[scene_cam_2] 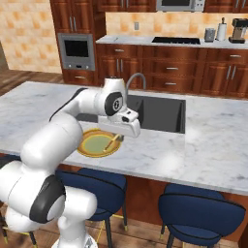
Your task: Take the fork and place it on the left side of the plate. Then take the spoon and place it on the right side of the plate. Make sure they're directly next to the plate.
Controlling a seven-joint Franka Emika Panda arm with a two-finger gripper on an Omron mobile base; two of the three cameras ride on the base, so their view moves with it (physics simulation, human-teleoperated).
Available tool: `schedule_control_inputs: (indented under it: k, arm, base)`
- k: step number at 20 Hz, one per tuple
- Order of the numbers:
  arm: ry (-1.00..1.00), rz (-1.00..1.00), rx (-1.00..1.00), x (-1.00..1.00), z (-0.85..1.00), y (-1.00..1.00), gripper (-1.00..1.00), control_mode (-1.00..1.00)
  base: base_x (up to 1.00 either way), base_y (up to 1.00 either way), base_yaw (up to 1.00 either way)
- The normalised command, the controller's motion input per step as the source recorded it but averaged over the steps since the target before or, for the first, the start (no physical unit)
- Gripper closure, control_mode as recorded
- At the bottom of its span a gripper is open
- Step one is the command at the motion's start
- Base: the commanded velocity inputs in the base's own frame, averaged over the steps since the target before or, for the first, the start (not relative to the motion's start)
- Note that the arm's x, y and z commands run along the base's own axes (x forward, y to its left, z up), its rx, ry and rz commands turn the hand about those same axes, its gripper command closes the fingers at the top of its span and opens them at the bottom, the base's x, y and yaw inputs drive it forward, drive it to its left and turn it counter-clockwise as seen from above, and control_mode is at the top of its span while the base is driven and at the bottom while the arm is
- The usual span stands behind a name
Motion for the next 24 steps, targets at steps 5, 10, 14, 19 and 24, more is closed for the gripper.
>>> schedule_control_inputs:
  k: [5,10,14,19,24]
  arm:
    - [0.08,0.01,0.13,0.43,-0.61,-0.13,1.0,-1.0]
    - [0.0,0.01,0.03,0.34,-0.31,-0.01,1.0,-1.0]
    - [-0.01,0.01,0.0,0.46,-0.26,0.0,1.0,-1.0]
    - [-0.02,0.03,-0.01,0.42,-0.34,0.01,1.0,-1.0]
    - [-0.01,0.06,-0.02,0.37,-0.44,0.0,1.0,-1.0]
  base:
    - [0.0,0.0,0.0]
    - [0.0,0.0,0.0]
    - [0.0,0.0,0.0]
    - [0.0,0.0,0.0]
    - [0.0,0.0,0.0]
